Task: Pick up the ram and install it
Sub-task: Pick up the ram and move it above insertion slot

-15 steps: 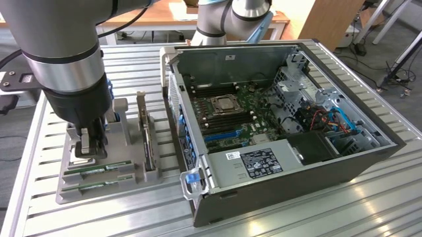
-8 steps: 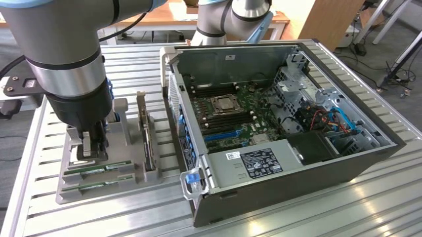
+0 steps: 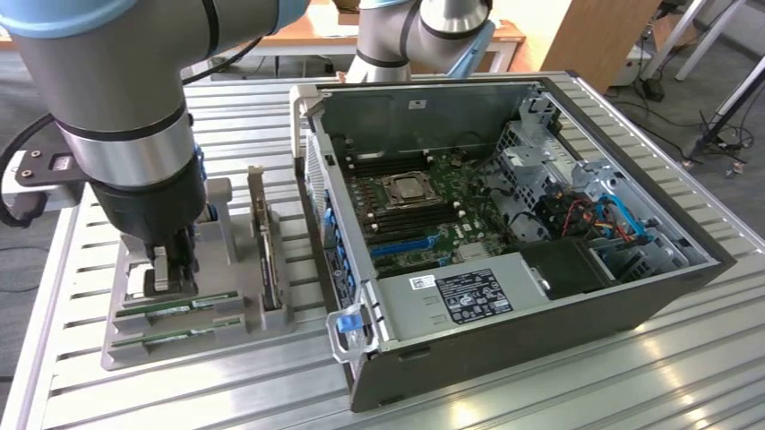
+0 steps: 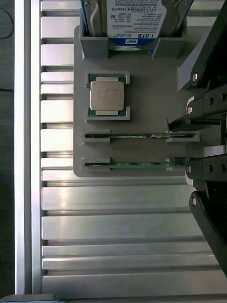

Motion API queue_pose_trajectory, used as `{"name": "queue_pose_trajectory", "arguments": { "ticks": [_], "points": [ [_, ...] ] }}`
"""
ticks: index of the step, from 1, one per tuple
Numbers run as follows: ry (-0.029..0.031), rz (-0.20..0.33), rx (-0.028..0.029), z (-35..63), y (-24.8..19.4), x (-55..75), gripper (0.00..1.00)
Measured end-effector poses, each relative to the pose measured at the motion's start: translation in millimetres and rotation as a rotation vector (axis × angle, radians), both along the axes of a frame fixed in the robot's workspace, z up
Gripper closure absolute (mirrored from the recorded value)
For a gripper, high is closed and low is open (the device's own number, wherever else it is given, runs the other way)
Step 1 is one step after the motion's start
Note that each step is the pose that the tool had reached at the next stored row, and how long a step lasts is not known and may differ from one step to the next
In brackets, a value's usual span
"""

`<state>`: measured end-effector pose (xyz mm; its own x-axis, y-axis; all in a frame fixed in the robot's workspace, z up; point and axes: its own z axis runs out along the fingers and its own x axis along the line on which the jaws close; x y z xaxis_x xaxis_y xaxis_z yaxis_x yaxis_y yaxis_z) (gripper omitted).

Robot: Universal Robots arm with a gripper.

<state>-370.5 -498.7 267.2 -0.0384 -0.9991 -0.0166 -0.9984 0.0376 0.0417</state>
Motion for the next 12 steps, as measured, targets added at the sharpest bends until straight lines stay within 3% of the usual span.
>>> {"name": "queue_pose_trajectory", "arguments": {
  "ticks": [6, 12],
  "points": [
    [0.0, 0.0, 0.0, -8.6, 0.0, 0.0, 0.64],
    [0.0001, 0.0, 0.0, -8.7, -1.7, 0.0, 0.64]
  ]
}}
